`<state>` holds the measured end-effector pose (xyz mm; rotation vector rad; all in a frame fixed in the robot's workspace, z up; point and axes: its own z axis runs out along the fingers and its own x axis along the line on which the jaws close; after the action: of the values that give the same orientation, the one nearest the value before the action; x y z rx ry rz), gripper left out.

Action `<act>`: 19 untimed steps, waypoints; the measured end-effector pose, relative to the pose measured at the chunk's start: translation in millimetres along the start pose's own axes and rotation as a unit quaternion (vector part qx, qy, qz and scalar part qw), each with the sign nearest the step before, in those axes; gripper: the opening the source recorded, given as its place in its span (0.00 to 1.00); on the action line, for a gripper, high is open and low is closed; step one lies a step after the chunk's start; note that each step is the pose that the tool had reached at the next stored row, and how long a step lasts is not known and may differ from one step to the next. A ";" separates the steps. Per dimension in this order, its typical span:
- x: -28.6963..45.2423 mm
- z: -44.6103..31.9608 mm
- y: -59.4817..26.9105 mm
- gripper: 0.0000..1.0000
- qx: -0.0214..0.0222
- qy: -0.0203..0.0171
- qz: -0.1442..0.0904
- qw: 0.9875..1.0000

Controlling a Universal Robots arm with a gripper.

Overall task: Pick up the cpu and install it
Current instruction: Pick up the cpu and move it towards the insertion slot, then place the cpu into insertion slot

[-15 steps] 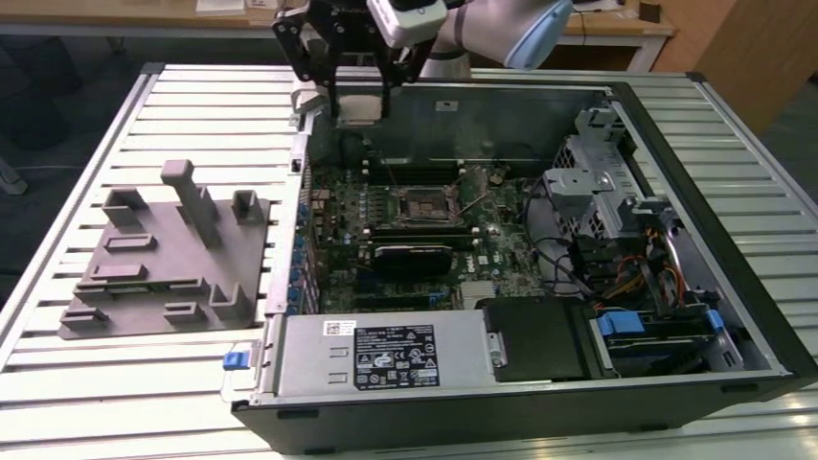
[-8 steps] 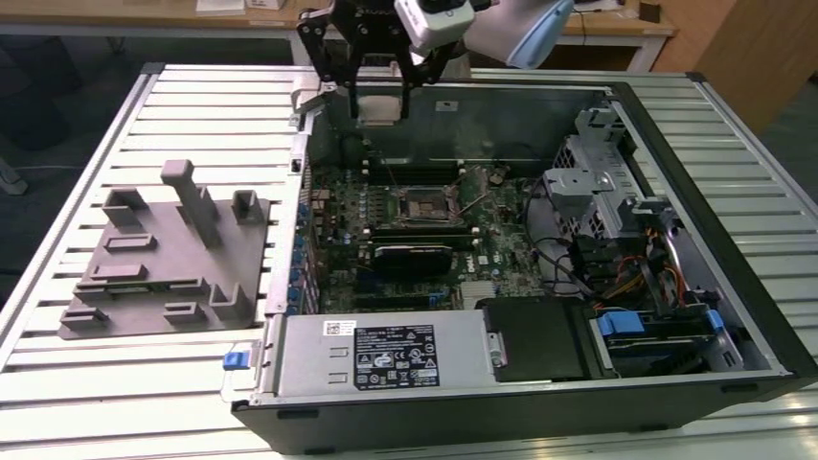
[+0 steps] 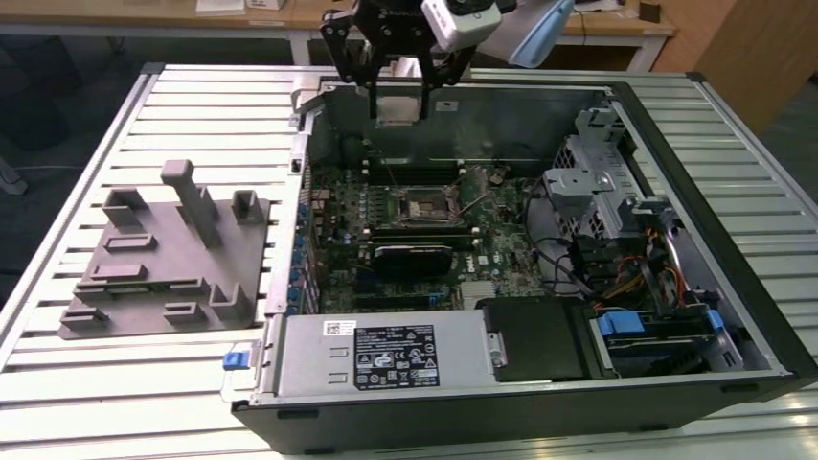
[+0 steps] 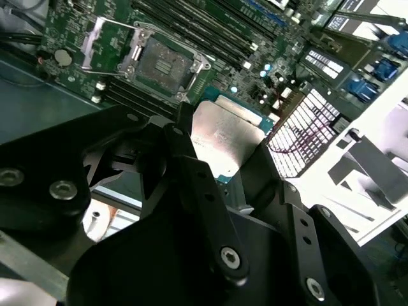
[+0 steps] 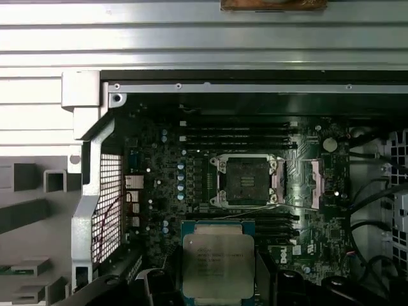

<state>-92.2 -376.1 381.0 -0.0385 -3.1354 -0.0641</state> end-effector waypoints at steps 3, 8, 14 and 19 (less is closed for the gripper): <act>-6.6 0.2 0.2 0.54 0.000 0.000 0.001 1.000; -12.6 0.3 0.3 0.54 0.000 0.000 0.005 1.000; -14.2 0.3 0.3 0.54 0.000 -0.001 0.014 1.000; -14.3 0.5 0.3 0.54 0.000 -0.002 0.045 0.999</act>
<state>-78.0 -376.1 380.4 -0.1791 -3.1323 -0.0633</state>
